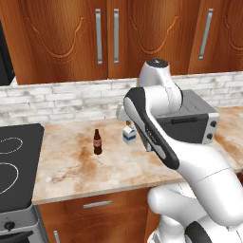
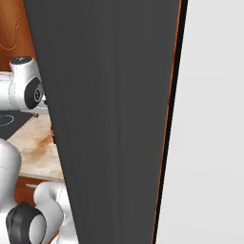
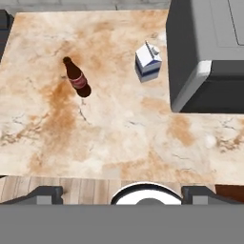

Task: Move the drinks to the dining counter.

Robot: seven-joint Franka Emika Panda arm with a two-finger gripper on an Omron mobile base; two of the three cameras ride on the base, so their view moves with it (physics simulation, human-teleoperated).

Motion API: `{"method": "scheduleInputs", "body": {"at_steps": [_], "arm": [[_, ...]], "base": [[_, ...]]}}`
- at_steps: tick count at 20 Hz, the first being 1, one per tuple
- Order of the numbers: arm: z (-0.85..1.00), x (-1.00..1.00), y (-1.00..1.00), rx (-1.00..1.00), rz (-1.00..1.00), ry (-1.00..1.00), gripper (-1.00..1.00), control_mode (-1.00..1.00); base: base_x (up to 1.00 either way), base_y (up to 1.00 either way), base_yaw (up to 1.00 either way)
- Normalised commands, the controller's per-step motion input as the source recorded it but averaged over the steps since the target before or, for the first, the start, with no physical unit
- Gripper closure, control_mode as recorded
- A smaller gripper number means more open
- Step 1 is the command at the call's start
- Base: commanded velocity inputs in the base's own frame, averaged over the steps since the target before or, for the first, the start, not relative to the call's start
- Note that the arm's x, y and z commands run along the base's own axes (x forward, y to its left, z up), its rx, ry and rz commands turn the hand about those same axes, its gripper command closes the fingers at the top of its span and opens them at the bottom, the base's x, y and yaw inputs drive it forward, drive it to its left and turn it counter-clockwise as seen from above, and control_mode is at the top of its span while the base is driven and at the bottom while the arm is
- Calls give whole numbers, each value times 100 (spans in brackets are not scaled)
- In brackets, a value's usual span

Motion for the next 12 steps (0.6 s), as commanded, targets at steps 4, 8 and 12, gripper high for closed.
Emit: {"method": "scheduleInputs", "body": {"at_steps": [4, 8, 12], "arm": [[-19, -4, 39, 0, 0, 0, -100, -100], [-6, 0, 26, 0, 0, 0, -100, -100], [-9, 0, 30, 0, 0, 0, -100, -100]], "base": [[0, 0, 0], [0, 0, 0], [0, 0, 0]]}}
